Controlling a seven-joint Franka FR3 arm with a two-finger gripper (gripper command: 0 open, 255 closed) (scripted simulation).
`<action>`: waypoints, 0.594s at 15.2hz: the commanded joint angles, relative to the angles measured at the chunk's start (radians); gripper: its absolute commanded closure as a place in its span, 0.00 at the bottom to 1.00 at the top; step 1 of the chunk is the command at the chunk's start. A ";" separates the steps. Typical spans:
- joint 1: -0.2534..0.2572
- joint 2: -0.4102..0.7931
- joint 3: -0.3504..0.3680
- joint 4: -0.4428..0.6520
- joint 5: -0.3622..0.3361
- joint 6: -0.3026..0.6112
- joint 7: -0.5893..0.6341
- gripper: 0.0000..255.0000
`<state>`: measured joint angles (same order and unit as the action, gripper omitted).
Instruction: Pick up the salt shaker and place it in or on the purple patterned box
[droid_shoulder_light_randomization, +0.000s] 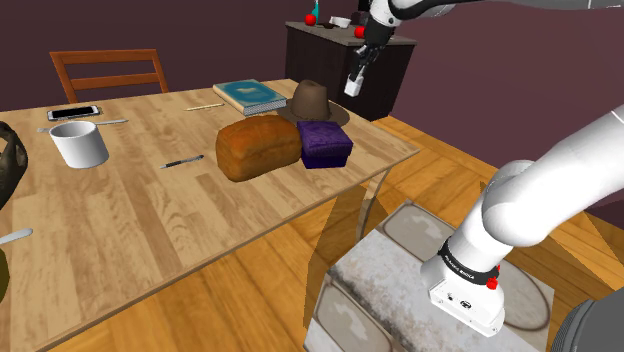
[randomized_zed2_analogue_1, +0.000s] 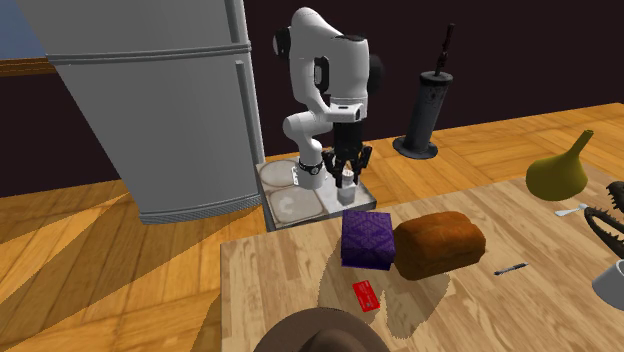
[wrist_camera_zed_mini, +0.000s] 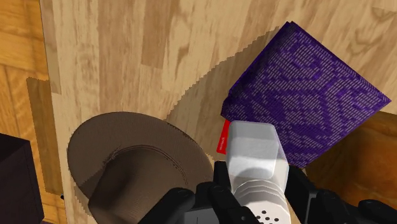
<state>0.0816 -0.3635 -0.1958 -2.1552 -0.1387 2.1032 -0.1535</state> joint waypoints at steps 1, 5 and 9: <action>0.014 0.011 0.033 0.010 -0.001 -0.004 0.049 1.00; 0.035 0.037 0.081 0.028 -0.002 -0.003 0.118 1.00; 0.034 0.040 0.080 -0.023 -0.006 0.050 0.123 1.00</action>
<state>0.1160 -0.3223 -0.1154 -2.1657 -0.1437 2.1416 -0.0306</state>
